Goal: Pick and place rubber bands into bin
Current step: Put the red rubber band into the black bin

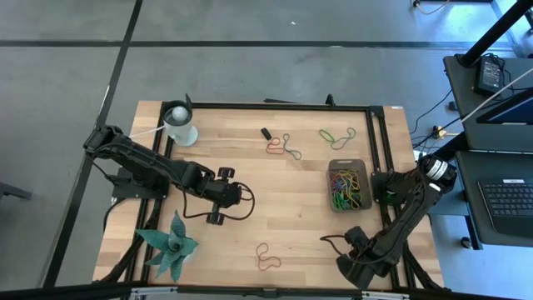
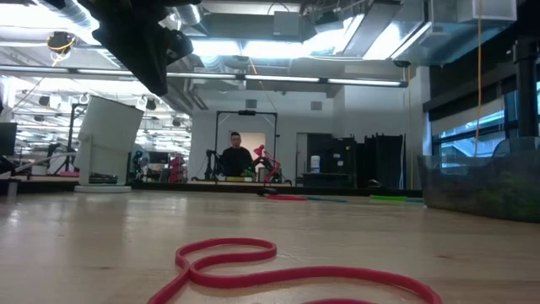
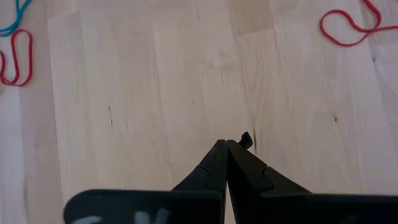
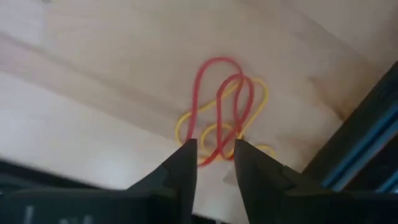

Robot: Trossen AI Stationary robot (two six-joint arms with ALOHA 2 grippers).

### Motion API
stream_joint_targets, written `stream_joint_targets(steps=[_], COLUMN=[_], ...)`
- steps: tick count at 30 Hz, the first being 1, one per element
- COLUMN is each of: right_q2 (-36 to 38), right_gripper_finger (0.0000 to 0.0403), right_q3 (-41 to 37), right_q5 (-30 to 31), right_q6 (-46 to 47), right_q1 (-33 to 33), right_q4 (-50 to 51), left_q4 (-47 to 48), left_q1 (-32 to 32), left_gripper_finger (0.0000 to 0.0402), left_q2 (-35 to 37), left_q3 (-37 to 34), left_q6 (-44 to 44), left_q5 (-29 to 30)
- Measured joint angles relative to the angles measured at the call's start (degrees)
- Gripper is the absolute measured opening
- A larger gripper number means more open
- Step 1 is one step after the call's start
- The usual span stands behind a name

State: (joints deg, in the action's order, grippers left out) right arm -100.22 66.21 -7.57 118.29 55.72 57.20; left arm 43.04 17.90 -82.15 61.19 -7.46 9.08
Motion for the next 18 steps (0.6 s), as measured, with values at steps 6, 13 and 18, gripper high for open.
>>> stream_joint_targets(steps=[6, 13, 18], right_q2=[0.00, -0.38, -2.67], right_gripper_finger=[0.0132, 0.0134, 0.0134], right_q3=[-1.92, -1.92, -1.92], right_q5=[0.00, 0.00, 0.00], right_q6=[1.25, -0.31, -2.01], right_q1=[0.00, 0.00, 0.00], right_q4=[-0.71, -1.23, -2.02], left_q4=[-0.01, -0.01, 0.00], left_q1=[-0.01, -0.01, 0.00], left_gripper_finger=[0.0003, 0.0003, 0.0001], left_q2=[0.00, 0.00, 0.00], left_q3=[0.00, 0.00, 0.00], left_q6=[-0.26, -1.78, -2.61], left_q5=[0.00, 0.00, 0.00])
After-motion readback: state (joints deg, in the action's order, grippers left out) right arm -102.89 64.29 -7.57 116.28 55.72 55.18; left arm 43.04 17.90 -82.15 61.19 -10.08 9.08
